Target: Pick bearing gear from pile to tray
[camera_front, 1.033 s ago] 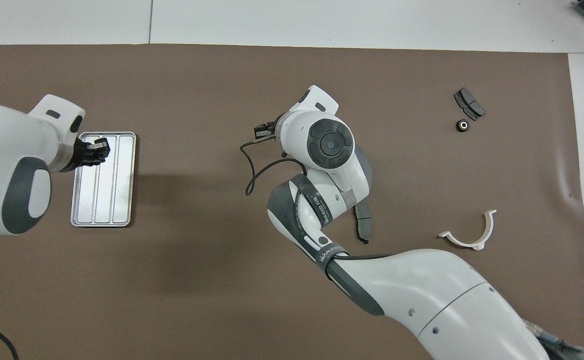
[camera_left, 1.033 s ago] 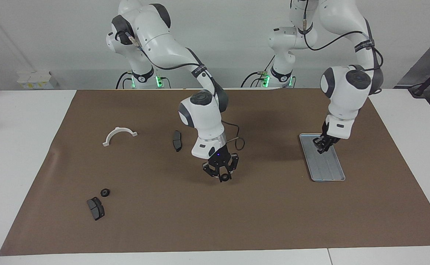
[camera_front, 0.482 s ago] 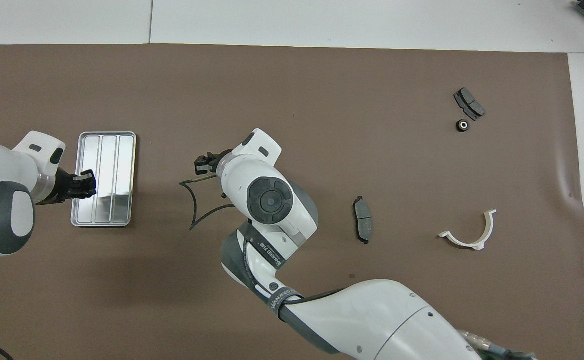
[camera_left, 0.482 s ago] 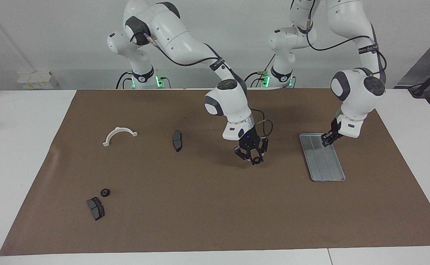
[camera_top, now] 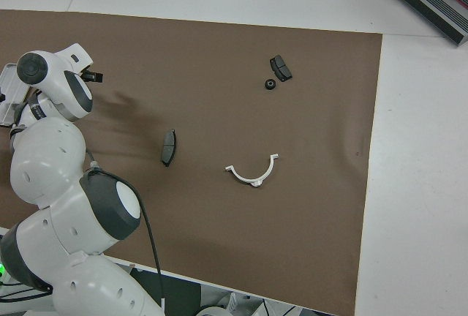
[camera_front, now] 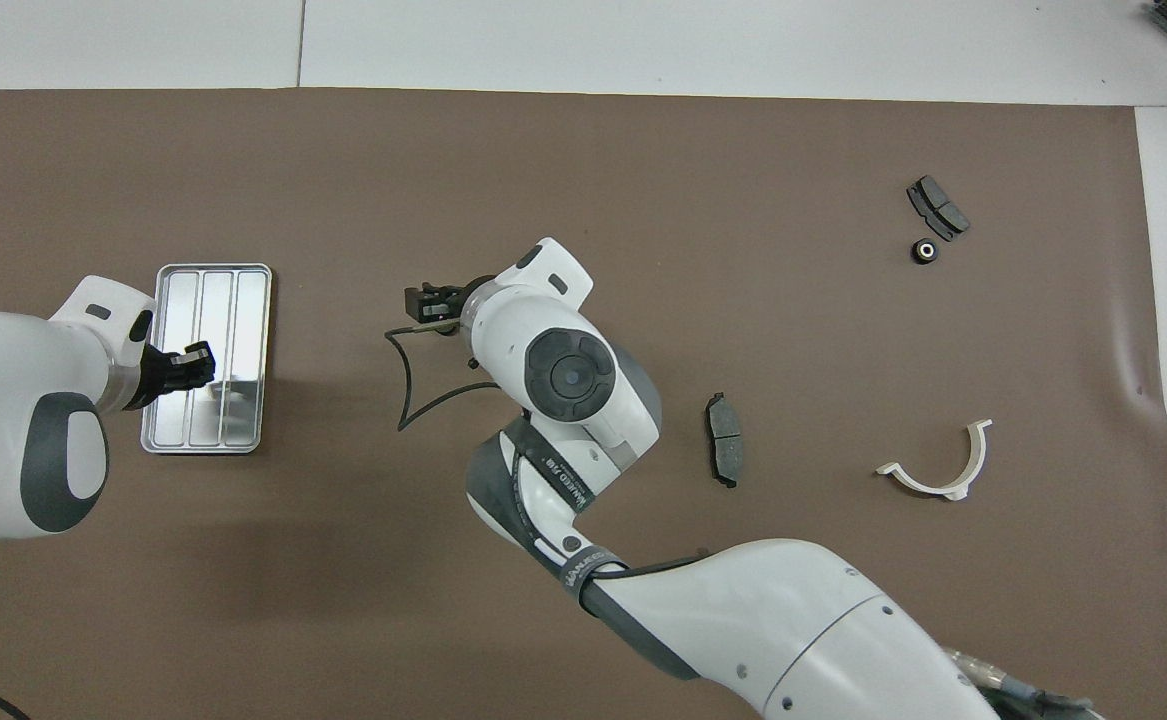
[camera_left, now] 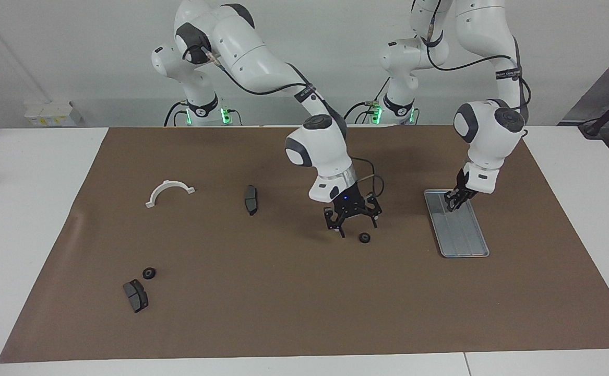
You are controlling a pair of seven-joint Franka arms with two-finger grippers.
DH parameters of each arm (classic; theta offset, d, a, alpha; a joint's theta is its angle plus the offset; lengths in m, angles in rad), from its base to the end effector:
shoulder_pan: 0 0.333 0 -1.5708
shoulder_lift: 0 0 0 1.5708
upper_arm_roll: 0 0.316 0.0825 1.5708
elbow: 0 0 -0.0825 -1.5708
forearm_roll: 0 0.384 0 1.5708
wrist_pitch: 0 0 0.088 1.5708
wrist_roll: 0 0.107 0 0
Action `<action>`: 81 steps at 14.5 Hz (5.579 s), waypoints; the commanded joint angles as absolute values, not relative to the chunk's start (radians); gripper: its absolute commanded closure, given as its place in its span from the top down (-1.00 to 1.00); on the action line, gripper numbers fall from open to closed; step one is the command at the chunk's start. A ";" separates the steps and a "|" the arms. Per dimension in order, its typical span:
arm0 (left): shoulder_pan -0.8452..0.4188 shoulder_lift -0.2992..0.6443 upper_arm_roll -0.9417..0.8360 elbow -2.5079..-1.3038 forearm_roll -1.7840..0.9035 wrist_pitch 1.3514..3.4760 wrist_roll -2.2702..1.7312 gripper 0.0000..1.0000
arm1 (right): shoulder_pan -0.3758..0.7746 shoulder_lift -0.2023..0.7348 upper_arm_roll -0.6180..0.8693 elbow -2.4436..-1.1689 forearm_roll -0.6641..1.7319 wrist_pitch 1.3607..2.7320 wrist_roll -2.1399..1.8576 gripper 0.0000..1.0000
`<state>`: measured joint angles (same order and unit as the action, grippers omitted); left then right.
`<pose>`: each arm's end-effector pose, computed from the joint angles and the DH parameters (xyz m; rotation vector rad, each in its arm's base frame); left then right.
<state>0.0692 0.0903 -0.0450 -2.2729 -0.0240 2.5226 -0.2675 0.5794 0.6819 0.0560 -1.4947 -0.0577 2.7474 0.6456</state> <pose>0.5427 0.0135 0.3331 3.0563 0.4786 0.2417 0.6140 0.4439 0.3336 -2.7315 -0.0187 -0.6491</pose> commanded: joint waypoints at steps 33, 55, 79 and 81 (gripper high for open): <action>-0.431 0.414 -0.034 -1.928 0.209 2.485 -1.006 0.03 | -0.141 0.572 0.069 -1.637 -0.066 2.287 0.031 0.57; 0.043 0.029 -0.035 -2.333 -0.015 2.510 -0.353 -1.00 | 0.135 0.476 0.083 -1.617 -0.063 2.241 0.239 -1.00; -0.167 0.117 -0.040 -1.898 -0.005 2.206 -0.488 1.00 | 0.644 0.604 0.075 -1.554 -0.061 2.682 0.640 1.00; -0.208 0.132 -0.038 -1.901 -0.005 2.230 -0.540 1.00 | 0.580 0.572 0.080 -1.525 -0.061 2.561 0.612 1.00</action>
<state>-0.1595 0.1001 -0.0536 -1.9266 0.0010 2.2100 -0.4864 0.6467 0.6080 0.0681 -1.5529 -0.0568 2.6586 0.6333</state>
